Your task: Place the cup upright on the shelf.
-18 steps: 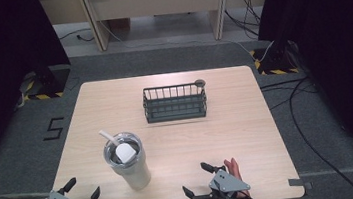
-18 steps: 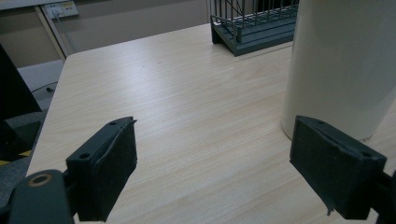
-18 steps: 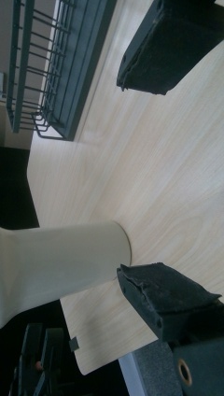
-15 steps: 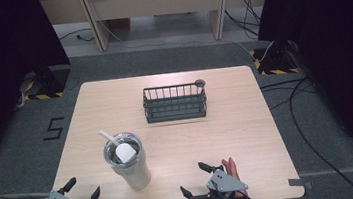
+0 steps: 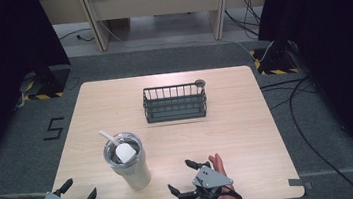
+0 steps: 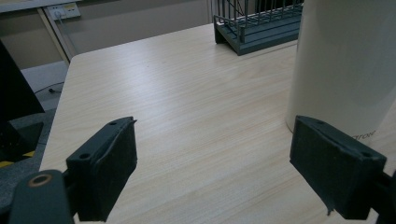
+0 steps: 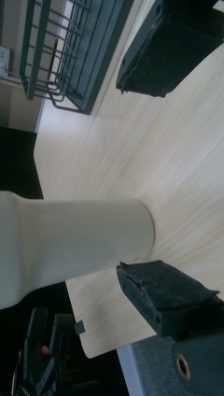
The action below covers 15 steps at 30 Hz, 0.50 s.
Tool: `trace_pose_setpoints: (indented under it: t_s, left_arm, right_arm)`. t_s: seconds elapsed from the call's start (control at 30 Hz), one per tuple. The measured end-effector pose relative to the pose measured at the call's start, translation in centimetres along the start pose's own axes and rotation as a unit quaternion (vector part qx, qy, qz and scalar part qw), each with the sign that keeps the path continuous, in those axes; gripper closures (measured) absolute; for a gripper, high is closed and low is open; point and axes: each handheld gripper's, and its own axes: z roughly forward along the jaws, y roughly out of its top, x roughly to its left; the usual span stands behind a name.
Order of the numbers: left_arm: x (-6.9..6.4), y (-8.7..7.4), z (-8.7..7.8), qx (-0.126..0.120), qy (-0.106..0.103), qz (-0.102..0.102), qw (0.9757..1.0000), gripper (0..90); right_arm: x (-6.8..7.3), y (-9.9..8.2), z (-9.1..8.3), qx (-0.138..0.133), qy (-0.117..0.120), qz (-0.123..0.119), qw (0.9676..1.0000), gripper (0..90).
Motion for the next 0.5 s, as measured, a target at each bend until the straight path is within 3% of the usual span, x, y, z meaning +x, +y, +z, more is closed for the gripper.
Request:
trace_pose_setpoints:
  t_s: [0.5]
  left_arm:
    - [-0.3, 0.1, 0.0, -0.001, -0.013, 0.006, 0.9999, 14.1]
  right_arm:
    - [1.7, 2.7, 5.2, 0.005, 0.042, -0.023, 0.9989, 10.8]
